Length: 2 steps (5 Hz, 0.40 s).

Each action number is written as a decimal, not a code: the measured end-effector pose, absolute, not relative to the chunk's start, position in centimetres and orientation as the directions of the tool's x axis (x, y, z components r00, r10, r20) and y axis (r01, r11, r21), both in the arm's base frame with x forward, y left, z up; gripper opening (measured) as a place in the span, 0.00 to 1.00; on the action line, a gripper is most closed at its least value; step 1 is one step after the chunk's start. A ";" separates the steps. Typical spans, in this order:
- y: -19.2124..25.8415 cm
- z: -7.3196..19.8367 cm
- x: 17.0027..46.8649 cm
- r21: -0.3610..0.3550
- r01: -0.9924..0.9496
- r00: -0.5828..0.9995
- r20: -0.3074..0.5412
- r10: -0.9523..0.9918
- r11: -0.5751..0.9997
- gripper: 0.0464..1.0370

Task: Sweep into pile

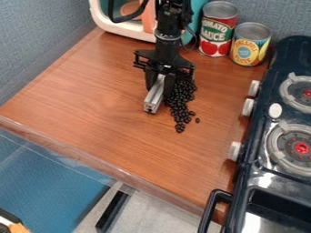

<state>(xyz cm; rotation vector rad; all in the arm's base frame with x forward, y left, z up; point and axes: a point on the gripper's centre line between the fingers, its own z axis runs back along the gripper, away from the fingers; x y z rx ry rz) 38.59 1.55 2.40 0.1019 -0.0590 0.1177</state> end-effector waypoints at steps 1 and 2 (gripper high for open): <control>3.0 5.0 38.3 0.080 -0.155 0.983 0.111 0.145 0.985 0.34; 5.7 7.2 37.2 0.059 -0.220 0.968 0.133 0.211 0.974 0.34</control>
